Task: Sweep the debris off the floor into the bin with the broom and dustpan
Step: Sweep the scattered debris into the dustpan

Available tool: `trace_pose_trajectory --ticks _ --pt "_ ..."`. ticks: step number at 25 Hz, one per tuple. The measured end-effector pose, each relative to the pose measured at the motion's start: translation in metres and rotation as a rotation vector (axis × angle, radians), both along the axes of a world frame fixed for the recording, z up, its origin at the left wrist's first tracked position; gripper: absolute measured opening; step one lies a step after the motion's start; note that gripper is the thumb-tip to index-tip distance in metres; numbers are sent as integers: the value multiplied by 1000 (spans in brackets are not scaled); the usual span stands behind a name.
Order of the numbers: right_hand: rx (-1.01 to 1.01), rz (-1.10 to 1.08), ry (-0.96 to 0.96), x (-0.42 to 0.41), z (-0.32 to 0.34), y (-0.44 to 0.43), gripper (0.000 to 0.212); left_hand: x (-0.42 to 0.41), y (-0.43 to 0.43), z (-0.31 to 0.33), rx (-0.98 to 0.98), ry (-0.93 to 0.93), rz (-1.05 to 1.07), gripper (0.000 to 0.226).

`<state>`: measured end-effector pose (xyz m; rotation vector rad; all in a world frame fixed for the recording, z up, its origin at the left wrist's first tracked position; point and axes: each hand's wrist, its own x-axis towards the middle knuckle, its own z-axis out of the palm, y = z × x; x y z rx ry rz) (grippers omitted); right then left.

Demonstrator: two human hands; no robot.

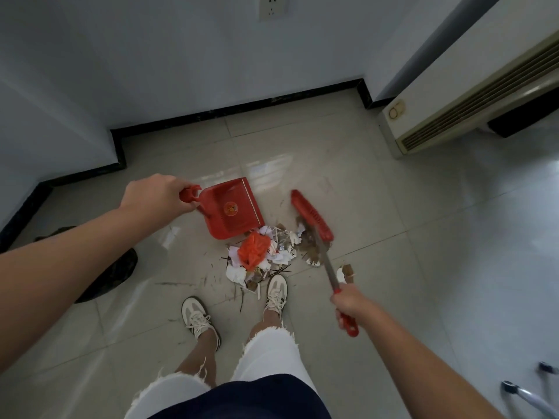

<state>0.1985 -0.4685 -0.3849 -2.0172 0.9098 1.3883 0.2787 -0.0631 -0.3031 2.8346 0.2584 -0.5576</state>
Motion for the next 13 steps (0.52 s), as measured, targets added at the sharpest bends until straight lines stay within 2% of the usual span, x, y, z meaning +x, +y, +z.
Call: trace_pose_trajectory --ticks 3,5,8,13 --pt "25 -21 76 -39 28 32 21 -8 18 2 -18 0 13 35" --pt "51 -79 69 -48 46 33 17 -8 28 5 -44 4 35 34" --pt "48 -212 -34 -61 71 14 9 -5 38 12 -41 14 2 28" --pt "-27 -435 -157 -111 87 -32 11 11 20 28 33 12 -129 28"
